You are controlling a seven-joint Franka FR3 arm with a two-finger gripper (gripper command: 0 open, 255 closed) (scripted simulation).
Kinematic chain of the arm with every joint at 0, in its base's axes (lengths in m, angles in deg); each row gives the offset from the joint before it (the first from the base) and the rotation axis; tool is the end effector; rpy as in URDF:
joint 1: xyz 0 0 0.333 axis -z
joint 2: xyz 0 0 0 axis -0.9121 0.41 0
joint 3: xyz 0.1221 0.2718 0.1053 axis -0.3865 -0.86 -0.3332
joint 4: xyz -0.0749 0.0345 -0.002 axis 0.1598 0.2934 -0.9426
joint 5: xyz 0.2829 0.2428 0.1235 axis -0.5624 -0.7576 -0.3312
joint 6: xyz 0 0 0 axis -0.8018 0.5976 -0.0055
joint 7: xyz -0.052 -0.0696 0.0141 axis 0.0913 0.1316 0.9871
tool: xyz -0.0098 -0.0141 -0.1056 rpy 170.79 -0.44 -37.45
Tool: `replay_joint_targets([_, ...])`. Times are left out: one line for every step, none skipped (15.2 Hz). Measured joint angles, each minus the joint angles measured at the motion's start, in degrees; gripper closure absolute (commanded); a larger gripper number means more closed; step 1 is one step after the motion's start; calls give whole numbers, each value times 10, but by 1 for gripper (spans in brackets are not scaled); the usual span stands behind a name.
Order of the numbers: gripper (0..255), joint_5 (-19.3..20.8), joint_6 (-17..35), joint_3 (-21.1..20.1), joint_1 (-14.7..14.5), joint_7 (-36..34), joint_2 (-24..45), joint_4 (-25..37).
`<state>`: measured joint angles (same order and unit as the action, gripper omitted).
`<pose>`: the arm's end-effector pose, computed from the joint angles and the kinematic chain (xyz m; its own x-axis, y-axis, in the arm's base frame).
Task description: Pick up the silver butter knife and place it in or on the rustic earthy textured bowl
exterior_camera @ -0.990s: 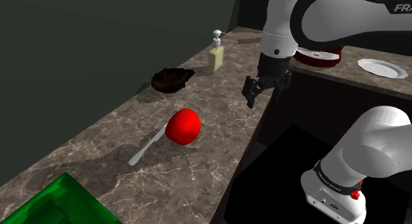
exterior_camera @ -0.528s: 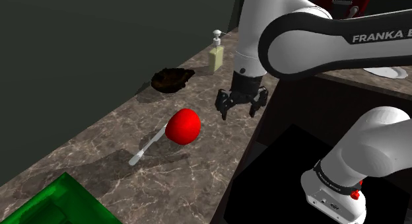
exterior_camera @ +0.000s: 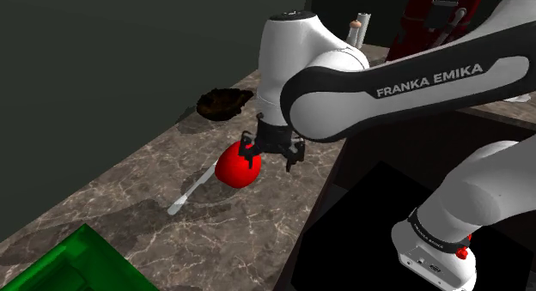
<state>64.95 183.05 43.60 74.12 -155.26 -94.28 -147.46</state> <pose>0.3508 0.2969 0.4400 0.7391 -0.6733 -0.0173 -0.6718 -0.7351 -0.0906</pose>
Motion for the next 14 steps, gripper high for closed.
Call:
replay_joint_targets([0, 13, 13, -19, 15, -29, 22, 15])
replay_joint_targets([0, 32, 31, -45, 34, -63, 53, 32])
replay_joint_targets([0, 54, 47, -69, 51, -98, 81, 46])
replay_joint_targets([0, 82, 64, -95, 70, -138, 115, 61])
replay_joint_targets([0, 117, 75, -121, 88, -183, 149, 81])
replay_joint_targets([0, 157, 89, -142, 102, -229, 183, 98])
replay_joint_targets([0, 205, 94, -159, 110, -280, 223, 117])
replay_joint_targets([0, 259, 104, -168, 109, -337, 266, 132])
replay_joint_targets([0, 313, 102, -164, 98, -390, 308, 154])
replay_joint_targets([0, 342, 96, -157, 77, -435, 338, 173])
replay_joint_targets([0, 354, 93, -142, 54, -474, 367, 195])
replay_joint_targets([0, 391, 86, -112, 19, -515, 405, 225])
replay_joint_targets([0, 436, 78, -85, -10, -545, 434, 254])
replay_joint_targets([0, 462, 71, -66, -31, -569, 453, 277])
